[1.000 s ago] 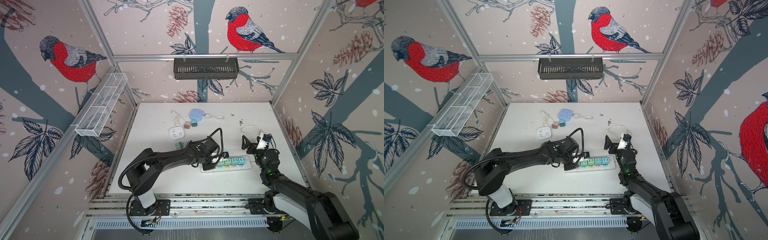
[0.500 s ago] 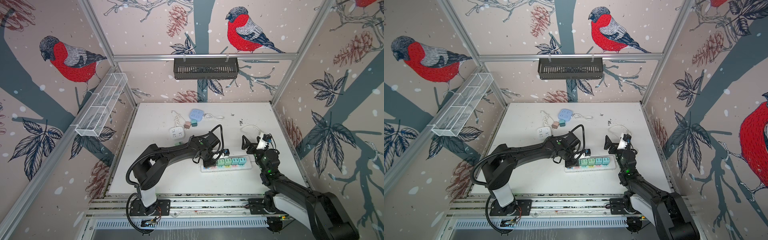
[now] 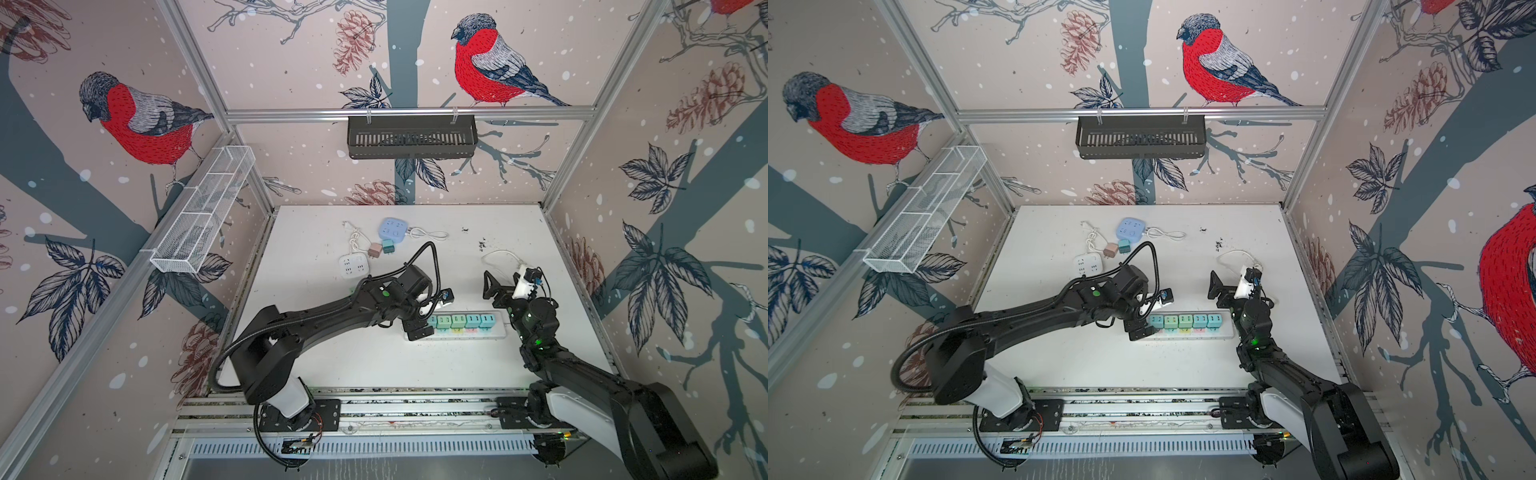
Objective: Insert the plug
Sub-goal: 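Open the left gripper and raise it away from the power strip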
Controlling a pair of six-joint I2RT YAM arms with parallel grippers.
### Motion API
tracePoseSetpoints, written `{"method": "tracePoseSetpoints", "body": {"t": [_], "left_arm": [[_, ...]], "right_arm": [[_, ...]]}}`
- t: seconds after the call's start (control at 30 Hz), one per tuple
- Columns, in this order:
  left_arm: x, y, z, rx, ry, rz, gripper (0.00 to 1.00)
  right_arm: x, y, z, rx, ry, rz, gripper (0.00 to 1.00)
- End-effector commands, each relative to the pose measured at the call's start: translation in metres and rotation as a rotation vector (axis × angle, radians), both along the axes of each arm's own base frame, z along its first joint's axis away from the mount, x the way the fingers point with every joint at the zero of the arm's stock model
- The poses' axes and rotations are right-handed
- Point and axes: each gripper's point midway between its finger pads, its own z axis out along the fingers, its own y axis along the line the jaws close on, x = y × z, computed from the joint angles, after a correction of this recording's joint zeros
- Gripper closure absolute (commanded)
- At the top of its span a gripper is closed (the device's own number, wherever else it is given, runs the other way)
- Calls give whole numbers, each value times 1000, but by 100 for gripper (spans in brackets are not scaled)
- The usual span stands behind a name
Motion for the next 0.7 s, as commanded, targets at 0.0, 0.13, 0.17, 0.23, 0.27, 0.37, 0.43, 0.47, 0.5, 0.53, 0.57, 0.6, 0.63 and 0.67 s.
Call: {"method": "tracePoseSetpoints", "body": {"t": [0.0, 0.13, 0.17, 0.23, 0.27, 0.37, 0.43, 0.47, 0.5, 0.53, 0.57, 0.6, 0.63, 0.67], "left_arm": [[6, -3, 42, -161, -95, 52, 2], [14, 23, 88, -383, -215, 232, 1], [24, 39, 100, -457, -243, 357, 2], [43, 76, 114, -560, -286, 572, 2], [50, 94, 117, -602, -295, 643, 2], [65, 131, 117, -685, -285, 777, 2], [75, 150, 115, -705, -294, 868, 2], [82, 165, 115, -731, -313, 968, 1], [87, 177, 117, -755, -330, 1046, 1], [92, 182, 118, -776, -337, 1090, 2], [95, 182, 119, -785, -335, 1100, 2], [98, 180, 119, -785, -333, 1099, 2], [102, 176, 121, -782, -329, 1100, 2], [107, 174, 121, -772, -321, 1111, 2]], "right_arm": [[3, -1, 9, 8, -28, -9, 0], [5, -2, 7, 12, -19, -18, 0], [5, -3, 8, 12, -18, -25, 0], [6, -6, 8, 20, -13, -37, 0], [7, -8, 7, 26, -10, -48, 0], [9, -13, 6, 35, 2, -72, 0], [11, -15, 5, 38, 16, -86, 0], [12, -16, 3, 38, 27, -95, 0], [13, -17, 2, 39, 36, -103, 0], [15, -18, 1, 41, 43, -110, 0], [16, -17, 1, 38, 49, -111, 0], [17, -17, 0, 37, 52, -108, 0], [18, -16, 0, 35, 55, -104, 0], [20, -15, -1, 32, 61, -102, 0]]}}
